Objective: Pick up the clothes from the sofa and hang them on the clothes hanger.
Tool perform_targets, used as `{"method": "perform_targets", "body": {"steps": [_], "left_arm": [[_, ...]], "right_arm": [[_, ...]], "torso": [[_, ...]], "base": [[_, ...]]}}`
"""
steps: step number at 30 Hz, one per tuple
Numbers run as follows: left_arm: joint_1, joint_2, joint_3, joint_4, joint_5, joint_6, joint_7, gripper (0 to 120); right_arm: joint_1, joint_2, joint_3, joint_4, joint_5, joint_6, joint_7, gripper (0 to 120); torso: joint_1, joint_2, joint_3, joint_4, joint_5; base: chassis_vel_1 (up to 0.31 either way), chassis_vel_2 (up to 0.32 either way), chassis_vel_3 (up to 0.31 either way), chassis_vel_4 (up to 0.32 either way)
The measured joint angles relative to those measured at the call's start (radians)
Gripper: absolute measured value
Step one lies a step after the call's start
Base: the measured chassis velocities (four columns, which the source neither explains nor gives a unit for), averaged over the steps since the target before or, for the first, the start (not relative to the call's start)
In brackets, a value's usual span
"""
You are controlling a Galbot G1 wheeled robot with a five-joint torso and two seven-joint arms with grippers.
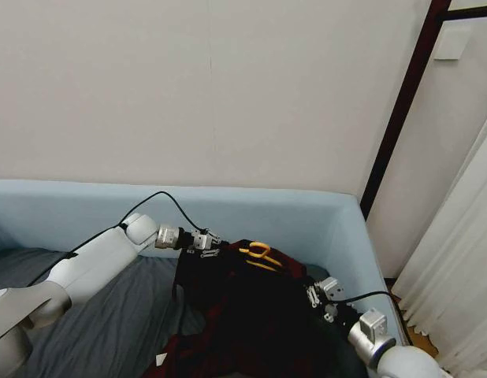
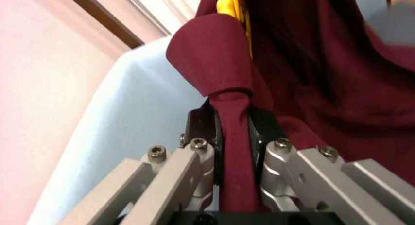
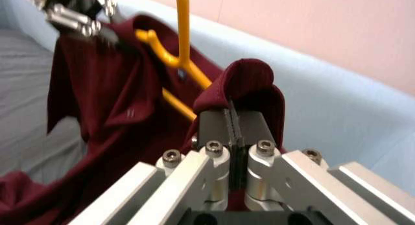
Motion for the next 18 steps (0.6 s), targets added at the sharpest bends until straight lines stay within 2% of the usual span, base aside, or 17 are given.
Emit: {"method": "perform_targets", "body": {"steps": [3, 4, 8, 14, 18], "left_arm": [[-0.033, 0.015, 0.031, -0.042, -0.071, 0.025, 0.0, 8], [-0.033, 0.015, 0.031, -0.042, -0.071, 0.025, 0.0, 8], [-0.126, 0.039, 0.099, -0.087, -0.107, 0.041, -0.025, 8], [-0.205, 0.047, 0.117, -0.108, -0.156, 0.076, -0.074, 8], [-0.323, 0.048, 0.172, -0.113, -0.25, 0.107, -0.068, 8]], "right_arm": [[0.052, -0.046, 0.026, 0.006, 0.007, 0.0, -0.012, 0], [0.052, -0.046, 0.026, 0.006, 0.007, 0.0, -0.012, 0], [0.072, -0.123, 0.037, 0.052, 0.016, 0.004, -0.021, 0], [0.103, -0.19, 0.047, 0.119, 0.04, -0.001, -0.02, 0], [0.173, -0.281, 0.05, 0.144, 0.09, -0.007, -0.023, 0]], "torso": [[0.0, 0.0, 0.0, 0.0001, 0.0002], [0.0, 0.0, 0.0, 0.0001, 0.0002], [0.0, 0.0, 0.0, -0.0001, 0.0004], [0.0, 0.0, 0.0, -0.0001, 0.0001], [0.0, 0.0, 0.0, 0.0003, 0.0]], "base": [[0.0, 0.0, 0.0, 0.0], [0.0, 0.0, 0.0, 0.0], [0.0, 0.0, 0.0, 0.0], [0.0, 0.0, 0.0, 0.0], [0.0, 0.0, 0.0, 0.0]]}}
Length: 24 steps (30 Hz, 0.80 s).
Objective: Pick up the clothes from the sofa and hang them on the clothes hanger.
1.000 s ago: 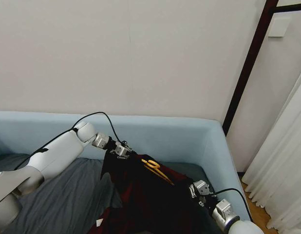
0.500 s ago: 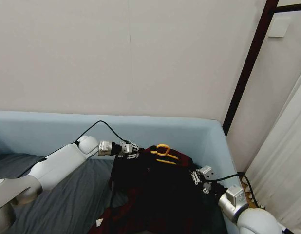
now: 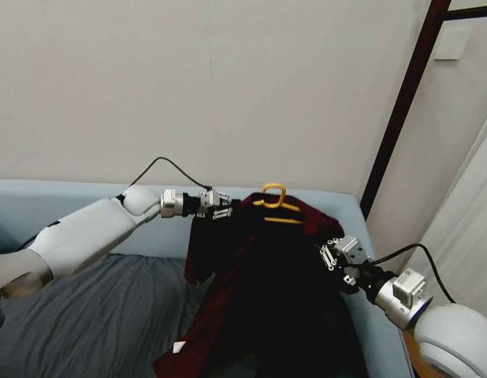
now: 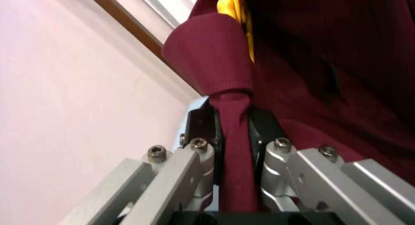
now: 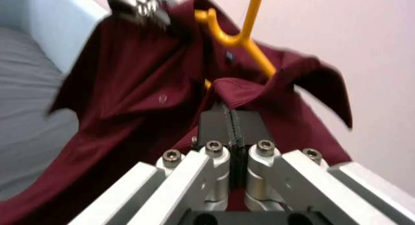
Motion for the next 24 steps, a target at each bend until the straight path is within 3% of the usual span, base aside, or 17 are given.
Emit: {"method": "perform_targets", "body": {"steps": [10, 17, 24], "left_arm": [[-0.217, -0.022, 0.123, -0.001, -0.115, 0.023, 0.054, 8], [-0.256, -0.019, 0.128, -0.051, -0.143, 0.089, 0.023, 8], [-0.28, -0.008, 0.127, -0.141, -0.184, 0.177, -0.031, 8]], "right_arm": [[0.147, -0.091, -0.007, 0.005, 0.068, -0.006, -0.011, 0], [0.152, -0.156, 0.003, 0.058, 0.06, -0.008, -0.034, 0], [0.091, -0.242, 0.016, 0.047, -0.074, 0.016, -0.075, 0]], "torso": [[0.0, 0.0, 0.0, -0.0001, 0.0004], [0.0, 0.0, 0.0, -0.0002, 0.0002], [0.0, 0.0, 0.0, -0.0004, 0.0003]], "base": [[0.0, 0.0, 0.0, 0.0], [0.0, 0.0, 0.0, 0.0], [0.0, 0.0, 0.0, 0.0]]}}
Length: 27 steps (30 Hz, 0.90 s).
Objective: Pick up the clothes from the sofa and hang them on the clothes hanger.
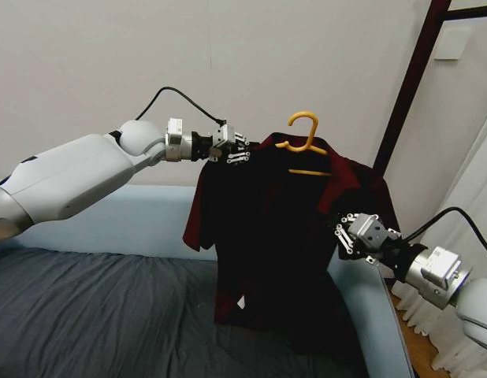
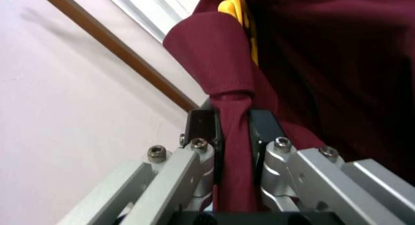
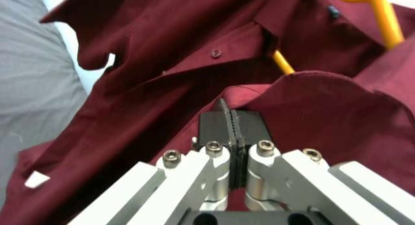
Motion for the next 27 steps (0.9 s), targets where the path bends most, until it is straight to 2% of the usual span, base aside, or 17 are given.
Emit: {"method": "perform_targets", "body": {"steps": [6, 10, 20, 24, 27], "left_arm": [[-0.041, -0.021, 0.016, -0.009, -0.039, 0.046, -0.011, 8], [-0.055, -0.03, 0.021, -0.004, -0.052, 0.062, -0.014, 8], [-0.071, -0.03, 0.026, -0.017, -0.099, 0.078, -0.005, 8], [-0.047, -0.013, 0.022, -0.038, -0.103, 0.075, -0.005, 8], [-0.029, -0.009, 0.015, -0.035, -0.103, 0.069, -0.007, 8]], "right_arm": [[0.017, -0.063, 0.026, 0.029, -0.01, 0.004, -0.013, 0], [0.007, -0.074, 0.033, 0.047, -0.013, 0.004, -0.015, 0], [-0.065, -0.065, 0.061, 0.051, -0.037, -0.002, -0.003, 0], [-0.082, -0.037, 0.057, 0.054, -0.011, -0.031, 0.053, 0], [-0.092, -0.014, 0.049, 0.06, 0.028, -0.044, 0.09, 10]], "torso": [[0.0, 0.0, 0.0, -0.0001, -0.0002], [0.0, 0.0, 0.0, 0.0001, -0.0002], [0.0, 0.0, 0.0, -0.0001, -0.0001], [0.0, 0.0, 0.0, 0.0002, -0.0005], [0.0, 0.0, 0.0, 0.0002, -0.0002]], "base": [[0.0, 0.0, 0.0, 0.0], [0.0, 0.0, 0.0, 0.0], [0.0, 0.0, 0.0, 0.0], [0.0, 0.0, 0.0, 0.0], [0.0, 0.0, 0.0, 0.0]]}}
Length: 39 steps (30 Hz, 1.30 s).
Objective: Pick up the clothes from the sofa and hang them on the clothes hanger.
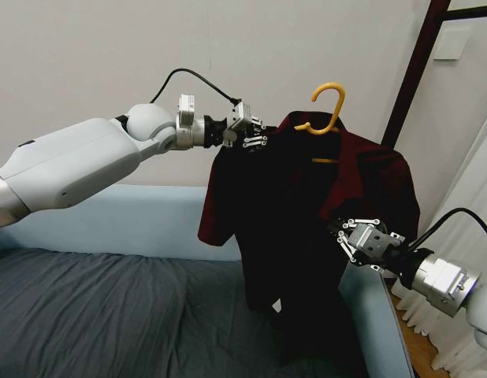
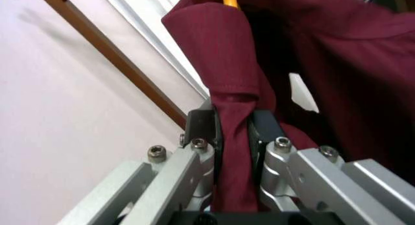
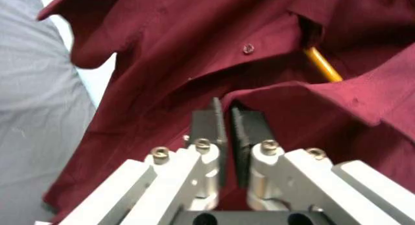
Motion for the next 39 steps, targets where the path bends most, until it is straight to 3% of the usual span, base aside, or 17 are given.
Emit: {"method": "perform_targets", "body": {"steps": [11, 14, 17, 20, 21, 24, 26, 30, 39], "left_arm": [[0.006, 0.012, -0.013, 0.049, -0.012, -0.026, 0.005, 8], [-0.005, 0.039, -0.013, 0.057, -0.041, -0.044, 0.045, 8], [-0.007, 0.058, -0.009, 0.067, -0.047, -0.06, 0.063, 8], [0.003, 0.107, -0.008, 0.067, -0.046, -0.092, 0.077, 8], [0.003, 0.107, -0.008, 0.067, -0.046, -0.092, 0.077, 8], [0.02, 0.128, -0.014, 0.073, -0.05, -0.108, 0.136, 8], [0.027, 0.131, -0.017, 0.072, -0.051, -0.112, 0.159, 8], [0.069, 0.133, -0.035, 0.06, -0.053, -0.125, 0.223, 8], [0.094, 0.094, -0.056, 0.033, -0.049, -0.141, 0.275, 8]], "right_arm": [[-0.029, 0.018, -0.023, 0.031, -0.069, -0.056, -0.034, 48], [-0.032, 0.034, -0.019, 0.044, -0.022, -0.064, -0.018, 63], [-0.027, 0.049, -0.004, 0.044, 0.027, -0.06, -0.015, 70], [-0.017, 0.069, 0.066, 0.035, 0.152, -0.043, -0.048, 86], [-0.017, 0.069, 0.066, 0.035, 0.152, -0.043, -0.048, 86], [-0.015, 0.045, 0.238, -0.008, 0.349, -0.07, -0.097, 98], [-0.009, 0.019, 0.287, -0.03, 0.402, -0.094, -0.124, 98], [0.014, -0.103, 0.398, -0.136, 0.535, -0.148, -0.231, 100], [0.002, -0.21, 0.423, -0.234, 0.639, -0.208, -0.404, 100]], "torso": [[0.0, 0.0, 0.0, -0.0003, 0.0001], [0.0, 0.0, 0.0, 0.0, -0.0001], [0.0, 0.0, 0.0, -0.0001, 0.0], [0.0, 0.0, 0.0, 0.0004, -0.0001], [0.0, 0.0, 0.0, 0.0004, -0.0001], [0.0, 0.0, 0.0, 0.0003, -0.0002], [0.0, 0.0, 0.0, 0.0, 0.0], [0.0, 0.0, 0.0, -0.0001, -0.0002], [0.0, 0.0, 0.0, -0.0003, 0.0005]], "base": [[0.0, 0.0, 0.0, 0.0], [0.0, 0.0, 0.0, 0.0], [0.0, 0.0, 0.0, 0.0], [0.0, 0.0, 0.0, 0.0], [0.0, 0.0, 0.0, 0.0], [0.0, 0.0, 0.0, 0.0], [0.0, 0.0, 0.0, 0.0], [0.0, 0.0, 0.0, 0.0], [0.0, 0.0, 0.0, 0.0]]}}
